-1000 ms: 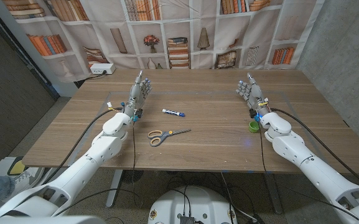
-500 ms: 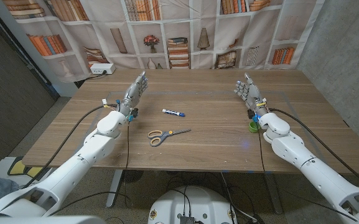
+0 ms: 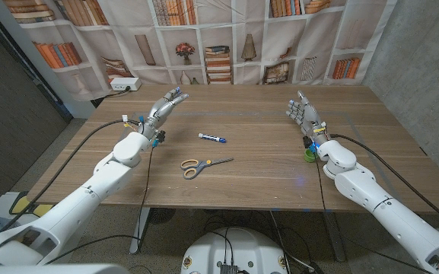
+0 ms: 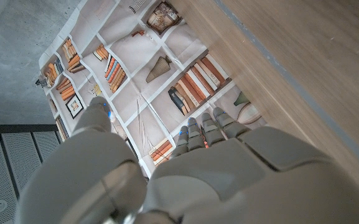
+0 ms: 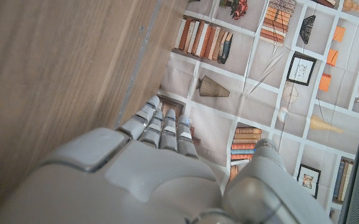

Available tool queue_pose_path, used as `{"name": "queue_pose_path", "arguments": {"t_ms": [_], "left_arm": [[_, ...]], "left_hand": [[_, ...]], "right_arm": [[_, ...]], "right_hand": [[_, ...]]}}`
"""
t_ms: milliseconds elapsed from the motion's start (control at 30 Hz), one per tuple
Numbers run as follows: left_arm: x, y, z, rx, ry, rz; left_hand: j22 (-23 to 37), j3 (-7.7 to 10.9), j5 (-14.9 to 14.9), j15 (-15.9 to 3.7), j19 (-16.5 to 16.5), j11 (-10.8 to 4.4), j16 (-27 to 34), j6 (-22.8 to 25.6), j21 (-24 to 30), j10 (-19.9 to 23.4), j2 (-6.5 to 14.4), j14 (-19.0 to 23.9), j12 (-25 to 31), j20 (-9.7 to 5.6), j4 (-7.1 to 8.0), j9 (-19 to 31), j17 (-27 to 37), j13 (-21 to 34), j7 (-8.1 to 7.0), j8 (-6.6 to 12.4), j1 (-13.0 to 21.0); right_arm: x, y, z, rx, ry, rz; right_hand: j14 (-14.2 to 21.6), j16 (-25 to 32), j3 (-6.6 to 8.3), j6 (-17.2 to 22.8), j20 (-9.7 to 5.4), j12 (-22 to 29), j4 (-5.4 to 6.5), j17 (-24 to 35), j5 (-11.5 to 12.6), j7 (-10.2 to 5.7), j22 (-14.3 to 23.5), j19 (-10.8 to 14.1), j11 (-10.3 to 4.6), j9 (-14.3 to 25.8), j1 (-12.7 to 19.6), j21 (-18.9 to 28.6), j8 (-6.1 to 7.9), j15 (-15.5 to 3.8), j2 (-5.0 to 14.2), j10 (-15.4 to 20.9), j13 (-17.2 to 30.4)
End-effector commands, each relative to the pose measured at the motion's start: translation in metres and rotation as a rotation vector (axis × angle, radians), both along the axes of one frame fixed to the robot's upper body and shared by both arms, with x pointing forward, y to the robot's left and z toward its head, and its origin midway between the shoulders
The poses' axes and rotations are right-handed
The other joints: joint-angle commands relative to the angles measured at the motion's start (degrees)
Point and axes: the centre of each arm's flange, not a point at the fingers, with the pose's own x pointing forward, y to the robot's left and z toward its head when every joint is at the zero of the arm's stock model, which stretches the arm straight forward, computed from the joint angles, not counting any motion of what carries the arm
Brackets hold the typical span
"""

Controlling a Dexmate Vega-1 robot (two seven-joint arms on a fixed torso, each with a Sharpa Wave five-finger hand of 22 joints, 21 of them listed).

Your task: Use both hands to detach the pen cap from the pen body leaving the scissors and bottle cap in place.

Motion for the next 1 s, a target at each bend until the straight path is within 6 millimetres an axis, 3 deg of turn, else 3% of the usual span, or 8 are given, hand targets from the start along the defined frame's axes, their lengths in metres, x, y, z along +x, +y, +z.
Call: {"name": "queue_pose_path", "arguments": {"t_ms": [33,333,467,567,733,1000], "left_arm": [[-0.01,0.001,0.0,0.042,-0.053,0.08],[-0.021,-0.005,0.003,0.09,-0.079,0.137],[-0.024,-0.009,0.005,0.122,-0.111,0.132],[-0.028,-0.012,0.008,0.164,-0.125,0.157],[-0.039,-0.018,0.015,0.245,-0.147,0.243],[-0.052,-0.024,0.026,0.359,-0.181,0.359]], "left_hand": [[0.1,0.5,-0.5,-1.23,2.5,-1.08,0.3,3.0,0.6,2.9,-0.2,2.8,0.5,-1.55,-1.68,0.2,0.0,0.2,-0.94,0.89,3.8],[0.1,0.77,-0.9,-2.48,5.9,-1.67,0.6,7.8,1.0,7.0,-0.7,7.3,0.8,-2.15,-2.4,0.2,-0.1,0.2,-1.93,1.53,8.6],[0.2,2.34,-1.0,-2.89,6.7,-2.56,0.2,8.2,0.9,7.5,1.8,8.0,0.3,-1.9,-2.47,0.3,0.0,0.3,-2.56,1.04,12.3],[0.2,2.75,-1.2,-3.09,7.0,-2.99,0.1,8.8,0.8,8.3,2.2,8.4,0.3,-1.71,-2.71,0.3,-0.1,0.3,-2.92,1.03,14.0],[0.2,2.89,-1.5,-3.98,8.2,-4.14,0.1,11.2,0.9,10.5,1.8,10.2,0.6,-2.19,-2.86,0.4,-0.2,0.3,-3.67,1.46,16.5],[0.3,2.57,-1.9,-4.5,9.7,-4.55,0.3,14.3,1.1,13.7,1.0,12.8,1.0,-2.66,-2.43,0.4,-0.2,0.3,-4.36,1.97,18.0]], "right_arm": [[-0.013,0.004,-0.002,-0.01,0.001,-0.01],[-0.012,0.006,-0.001,0.003,-0.003,0.005],[-0.01,0.007,0.001,-0.006,-0.008,0.019],[-0.01,0.007,0.001,-0.011,-0.019,0.023],[-0.013,0.005,0.001,0.015,-0.036,0.016],[-0.013,0.005,0.0,0.023,-0.031,0.021]], "right_hand": [[0.3,0.2,0.25,0.5,-2.05,0.0,-0.43,0.3,0.2,0.24,0.3,0.4,-0.06,0.2,0.7,0.2,0.39,0.07,0.05,0.5,0.1],[0.6,0.2,0.26,0.8,-1.9,0.1,-0.54,0.3,0.1,0.21,0.3,0.6,-0.08,0.2,0.9,0.1,0.42,-0.02,0.11,0.9,0.2],[2.5,0.7,0.22,1.7,-1.81,0.8,-0.59,0.3,0.1,0.02,0.3,2.2,-0.44,0.2,1.0,0.5,0.62,-0.48,0.27,3.2,0.2],[3.3,0.8,0.2,2.4,-1.82,0.9,-0.67,0.4,0.0,-0.24,0.3,3.2,-0.62,0.2,1.1,0.8,0.75,-0.72,0.32,4.1,0.2],[3.5,0.7,0.19,2.7,-1.9,1.0,-0.7,0.4,0.0,-0.25,0.3,3.3,-0.65,0.2,1.1,0.8,0.8,-0.56,0.34,4.4,0.2],[3.5,0.6,0.24,2.9,-1.83,0.9,-0.76,0.4,0.0,-0.26,0.3,3.2,-0.58,0.2,1.2,0.6,0.79,-0.58,0.44,4.3,0.2]]}}
